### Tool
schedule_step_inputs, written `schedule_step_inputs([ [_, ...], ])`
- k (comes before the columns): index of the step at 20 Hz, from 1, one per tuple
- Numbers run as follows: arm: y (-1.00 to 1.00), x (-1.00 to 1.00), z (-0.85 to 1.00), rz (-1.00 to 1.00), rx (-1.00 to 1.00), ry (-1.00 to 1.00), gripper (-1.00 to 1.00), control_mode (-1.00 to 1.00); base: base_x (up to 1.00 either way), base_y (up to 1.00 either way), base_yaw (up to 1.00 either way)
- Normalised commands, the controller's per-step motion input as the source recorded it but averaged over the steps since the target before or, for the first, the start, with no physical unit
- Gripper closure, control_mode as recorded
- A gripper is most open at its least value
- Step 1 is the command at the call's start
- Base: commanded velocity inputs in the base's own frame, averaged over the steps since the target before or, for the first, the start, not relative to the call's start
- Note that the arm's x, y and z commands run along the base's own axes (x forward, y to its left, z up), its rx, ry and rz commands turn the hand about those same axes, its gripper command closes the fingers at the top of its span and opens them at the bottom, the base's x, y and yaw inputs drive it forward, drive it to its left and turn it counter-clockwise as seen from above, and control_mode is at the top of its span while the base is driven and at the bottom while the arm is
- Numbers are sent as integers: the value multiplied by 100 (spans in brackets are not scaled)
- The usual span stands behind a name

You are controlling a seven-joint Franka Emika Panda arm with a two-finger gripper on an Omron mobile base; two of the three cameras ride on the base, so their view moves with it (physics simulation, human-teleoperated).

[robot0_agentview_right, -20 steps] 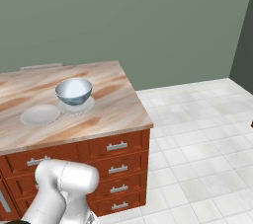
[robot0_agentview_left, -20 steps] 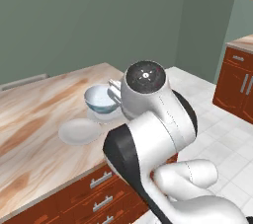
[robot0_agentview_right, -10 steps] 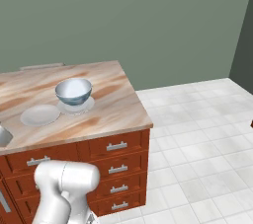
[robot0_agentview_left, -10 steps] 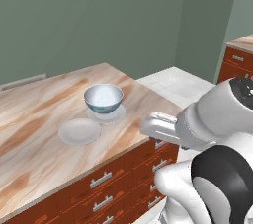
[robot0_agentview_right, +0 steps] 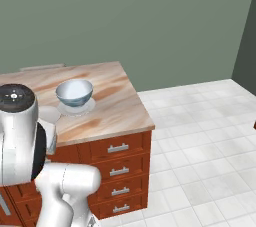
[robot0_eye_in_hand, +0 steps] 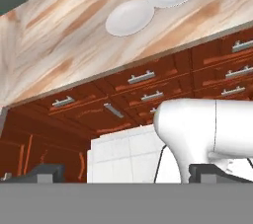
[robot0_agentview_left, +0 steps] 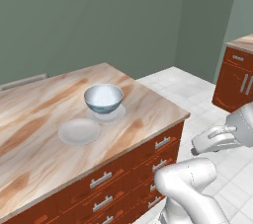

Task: Move the bowls from the cabinet to the plates on the dining table.

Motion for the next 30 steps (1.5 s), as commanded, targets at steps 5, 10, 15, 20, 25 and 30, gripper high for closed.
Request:
schedule_step_inputs([
  [5, -20, 0, -4, 23, -5, 4, -100, 100, 0, 0, 4],
  [10, 0, 0, 0, 0, 0, 0, -100, 100, 0, -5, 8],
  [15, 0, 0, 0, 0, 0, 0, -100, 100, -44, 0, 13],
  [20, 0, 0, 0, 0, 0, 0, -100, 100, -100, 2, 21],
  [25, 0, 0, 0, 0, 0, 0, -100, 100, -61, -4, 32],
  [30, 0, 0, 0, 0, 0, 0, -100, 100, -4, -3, 62],
])
